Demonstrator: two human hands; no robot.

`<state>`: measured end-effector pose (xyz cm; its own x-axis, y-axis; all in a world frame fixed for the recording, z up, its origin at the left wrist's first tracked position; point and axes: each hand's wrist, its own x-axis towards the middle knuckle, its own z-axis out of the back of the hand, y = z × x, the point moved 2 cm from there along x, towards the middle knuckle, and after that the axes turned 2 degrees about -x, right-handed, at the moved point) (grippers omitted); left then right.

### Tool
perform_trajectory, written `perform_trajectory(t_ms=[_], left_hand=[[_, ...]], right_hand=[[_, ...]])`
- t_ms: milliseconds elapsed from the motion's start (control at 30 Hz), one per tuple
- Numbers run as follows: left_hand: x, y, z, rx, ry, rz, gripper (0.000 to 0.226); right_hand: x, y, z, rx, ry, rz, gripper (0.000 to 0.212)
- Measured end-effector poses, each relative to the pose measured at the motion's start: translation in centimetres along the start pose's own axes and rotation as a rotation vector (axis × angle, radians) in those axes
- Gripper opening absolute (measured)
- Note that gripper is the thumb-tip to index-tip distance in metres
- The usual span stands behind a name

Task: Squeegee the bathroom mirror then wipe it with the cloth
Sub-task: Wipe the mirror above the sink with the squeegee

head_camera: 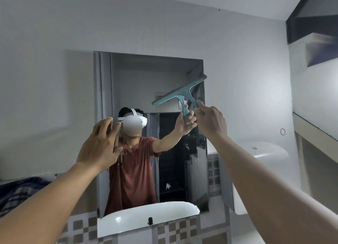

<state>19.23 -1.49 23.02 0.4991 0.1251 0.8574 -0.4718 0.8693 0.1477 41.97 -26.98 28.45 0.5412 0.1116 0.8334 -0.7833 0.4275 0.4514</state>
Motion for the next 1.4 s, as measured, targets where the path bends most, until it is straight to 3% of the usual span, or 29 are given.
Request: perform_trajectory(t_ms=[433, 733, 967, 1400], left_hand=[[-2.3, 0.0, -0.7, 0.012, 0.057, -0.017, 0.082], [-4.4, -0.2, -2.1, 0.021, 0.049, -0.035, 0.075], [-6.3, -0.6, -3.1, 0.045, 0.009, -0.025, 0.075], [-8.2, -0.9, -4.4, -0.012, 0.035, -0.046, 0.078]], right_hand=[[-4.3, 1.9, -1.7, 0.006, 0.012, -0.099, 0.042], [-6.1, 3.0, -3.0, 0.186, 0.018, -0.217, 0.041], [-8.4, 4.8, -4.1, 0.230, 0.010, -0.286, 0.029], [-11.3, 8.7, -6.4, 0.569, 0.063, -0.463, 0.021]])
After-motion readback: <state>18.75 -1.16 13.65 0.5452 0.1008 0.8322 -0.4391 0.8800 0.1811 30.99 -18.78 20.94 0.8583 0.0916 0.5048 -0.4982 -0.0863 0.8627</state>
